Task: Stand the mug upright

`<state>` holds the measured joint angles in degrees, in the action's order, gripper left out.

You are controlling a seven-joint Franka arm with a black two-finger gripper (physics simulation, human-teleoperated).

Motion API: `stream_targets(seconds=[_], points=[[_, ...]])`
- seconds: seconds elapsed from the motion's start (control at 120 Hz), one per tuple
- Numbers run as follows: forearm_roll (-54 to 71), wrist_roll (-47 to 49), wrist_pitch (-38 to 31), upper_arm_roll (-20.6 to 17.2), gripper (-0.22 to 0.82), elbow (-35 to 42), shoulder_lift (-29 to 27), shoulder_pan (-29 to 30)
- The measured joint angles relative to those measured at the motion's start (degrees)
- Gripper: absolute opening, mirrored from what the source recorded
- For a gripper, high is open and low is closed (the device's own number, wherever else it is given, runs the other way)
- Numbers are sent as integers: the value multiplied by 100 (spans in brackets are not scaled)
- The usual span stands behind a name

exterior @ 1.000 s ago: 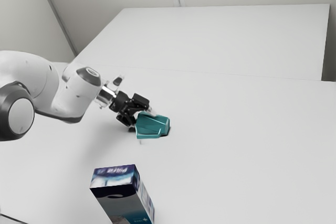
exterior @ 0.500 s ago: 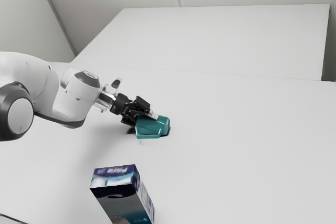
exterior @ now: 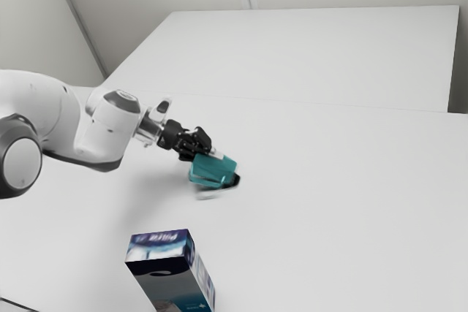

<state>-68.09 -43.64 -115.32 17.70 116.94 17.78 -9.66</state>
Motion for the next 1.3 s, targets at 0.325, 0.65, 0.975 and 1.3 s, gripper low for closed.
stream_targets(seconds=[0.325, 0.65, 0.975, 1.3], points=[[1667, 168, -286, -1, -15, -304, -768, -350], [5427, 780, -816, -244, -17, -412, -895, -631], [6795, 1183, -1641, -329, -18, 574, -1393, -937], [7074, 1485, -2504, -330, -18, 1207, -1473, -1050]])
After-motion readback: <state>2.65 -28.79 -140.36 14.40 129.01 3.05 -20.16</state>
